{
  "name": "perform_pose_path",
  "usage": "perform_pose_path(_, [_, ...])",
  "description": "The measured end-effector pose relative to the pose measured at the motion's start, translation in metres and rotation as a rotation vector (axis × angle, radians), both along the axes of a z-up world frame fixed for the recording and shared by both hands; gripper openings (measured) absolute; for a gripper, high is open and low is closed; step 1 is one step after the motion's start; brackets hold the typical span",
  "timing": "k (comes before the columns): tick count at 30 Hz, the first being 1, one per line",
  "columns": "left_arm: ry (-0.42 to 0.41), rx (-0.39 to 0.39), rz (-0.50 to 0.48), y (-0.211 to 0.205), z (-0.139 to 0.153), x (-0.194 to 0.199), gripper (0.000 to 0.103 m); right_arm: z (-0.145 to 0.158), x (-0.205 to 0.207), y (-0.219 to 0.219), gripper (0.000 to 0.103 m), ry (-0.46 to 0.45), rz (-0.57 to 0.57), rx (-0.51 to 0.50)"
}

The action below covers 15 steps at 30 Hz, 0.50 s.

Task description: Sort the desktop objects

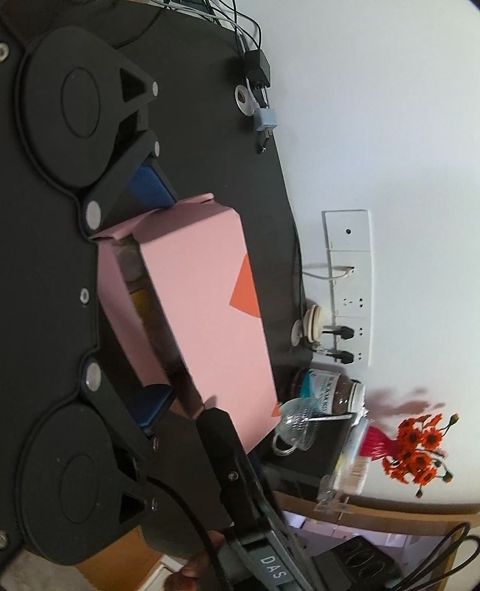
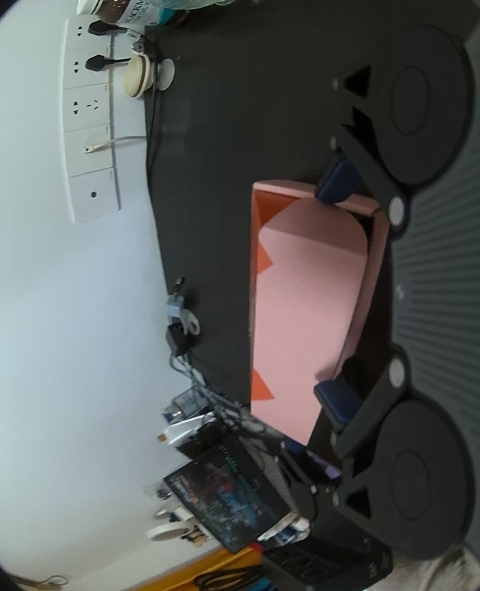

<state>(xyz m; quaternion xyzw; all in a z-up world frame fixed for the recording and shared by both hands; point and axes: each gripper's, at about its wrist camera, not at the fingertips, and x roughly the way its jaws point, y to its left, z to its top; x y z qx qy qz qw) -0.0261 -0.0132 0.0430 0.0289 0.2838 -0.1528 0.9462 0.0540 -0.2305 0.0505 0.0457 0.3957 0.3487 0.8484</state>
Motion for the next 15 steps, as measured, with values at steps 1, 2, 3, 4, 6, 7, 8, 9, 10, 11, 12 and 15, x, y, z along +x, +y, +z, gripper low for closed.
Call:
perform_pose_path(1, [0.003,0.005,-0.006,0.001,-0.001,-0.002,0.103,-0.001,-0.001,0.001,0.102,-0.002,0.006,-0.014])
perform_pose_path(2, [0.006,0.012,-0.011,0.002,-0.002,-0.003,0.103,-0.001,-0.002,0.001,0.102,-0.006,0.013,-0.029])
perform_pose_path(3, [0.004,0.021,-0.014,0.002,-0.003,-0.006,0.103,-0.002,-0.004,0.002,0.102,-0.012,0.021,-0.046])
perform_pose_path(4, [0.0,0.031,-0.014,0.003,-0.004,-0.008,0.103,-0.002,-0.005,0.002,0.102,-0.019,0.029,-0.064])
perform_pose_path(6, [-0.015,0.053,-0.016,0.004,-0.003,-0.014,0.103,-0.004,-0.009,0.003,0.102,-0.035,0.043,-0.104])
perform_pose_path(7, [-0.023,0.063,-0.017,0.005,-0.003,-0.017,0.103,-0.005,-0.011,0.004,0.102,-0.044,0.05,-0.124])
perform_pose_path(8, [-0.031,0.074,-0.018,0.005,-0.002,-0.02,0.103,-0.005,-0.014,0.005,0.102,-0.058,0.058,-0.145])
perform_pose_path(9, [-0.047,0.089,-0.022,0.006,-0.001,-0.023,0.103,-0.005,-0.016,0.005,0.102,-0.074,0.065,-0.165])
perform_pose_path(10, [-0.064,0.105,-0.026,0.006,0.001,-0.027,0.103,-0.005,-0.019,0.006,0.102,-0.098,0.073,-0.188])
perform_pose_path(11, [-0.085,0.123,-0.033,0.006,0.002,-0.03,0.103,-0.004,-0.022,0.007,0.102,-0.127,0.082,-0.212])
perform_pose_path(12, [-0.107,0.142,-0.041,0.005,0.004,-0.033,0.103,-0.002,-0.026,0.008,0.102,-0.156,0.091,-0.236])
perform_pose_path(15, [-0.118,0.15,-0.056,0.002,0.007,-0.031,0.103,0.001,-0.035,0.015,0.102,-0.273,0.127,-0.328])
